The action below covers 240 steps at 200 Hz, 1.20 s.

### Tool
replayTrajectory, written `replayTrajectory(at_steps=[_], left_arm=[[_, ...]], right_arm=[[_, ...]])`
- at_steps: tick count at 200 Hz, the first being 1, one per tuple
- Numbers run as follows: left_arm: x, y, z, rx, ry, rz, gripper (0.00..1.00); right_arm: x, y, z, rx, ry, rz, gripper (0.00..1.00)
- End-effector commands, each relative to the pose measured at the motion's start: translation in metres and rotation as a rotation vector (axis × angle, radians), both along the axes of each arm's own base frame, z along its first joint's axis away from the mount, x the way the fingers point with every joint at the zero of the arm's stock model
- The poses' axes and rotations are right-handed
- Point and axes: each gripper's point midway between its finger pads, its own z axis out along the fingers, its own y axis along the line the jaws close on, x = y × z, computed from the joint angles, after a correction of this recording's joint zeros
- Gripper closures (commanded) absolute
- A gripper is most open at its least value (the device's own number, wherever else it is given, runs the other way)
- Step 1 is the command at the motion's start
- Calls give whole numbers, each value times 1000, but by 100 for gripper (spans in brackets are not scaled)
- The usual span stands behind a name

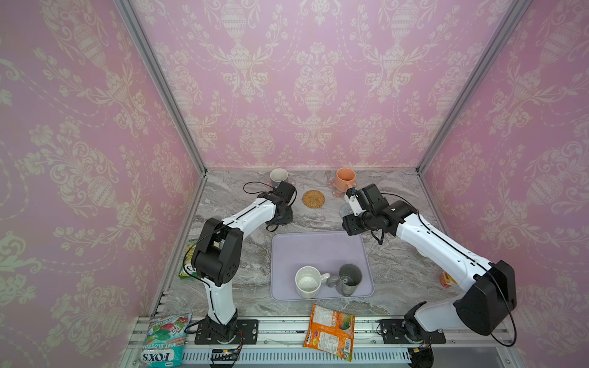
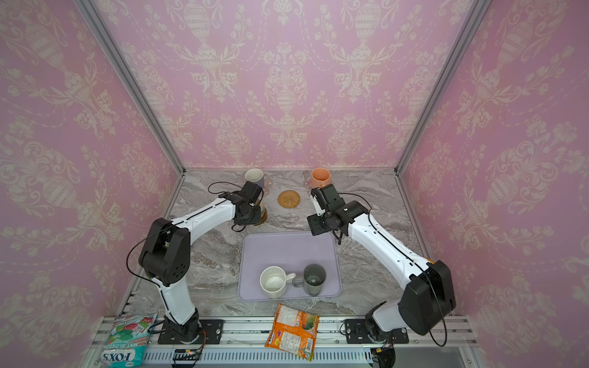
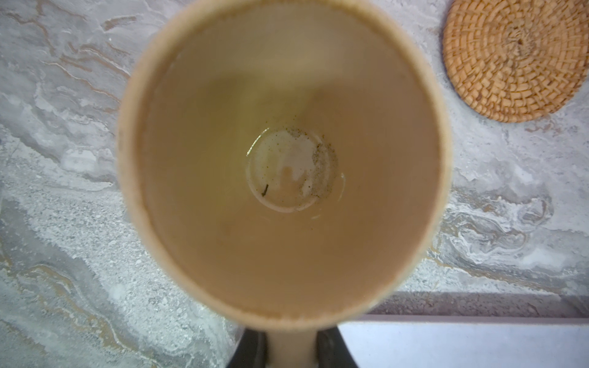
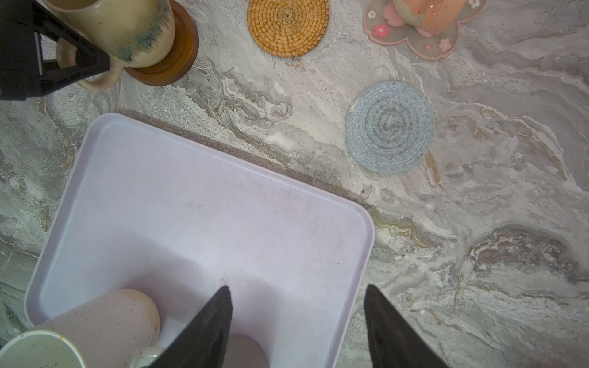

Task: Place cups on coasters
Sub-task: Place the cup on the coaster.

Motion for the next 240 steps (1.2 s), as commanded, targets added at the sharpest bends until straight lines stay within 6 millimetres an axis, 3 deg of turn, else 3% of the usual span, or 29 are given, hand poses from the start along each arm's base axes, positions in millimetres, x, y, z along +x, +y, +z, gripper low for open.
replayTrajectory(at_steps=[1, 189, 240], left_arm=[[1, -7, 20, -54, -53, -9, 100], [-4, -4, 3, -51, -31, 14, 95], [-10, -2, -10, -41, -3, 22, 89]], right_arm=[[-6, 1, 9, 22, -17, 2, 32], [-8, 0, 6, 22, -14, 5, 32], [-8, 2, 3, 29, -10, 8, 32]])
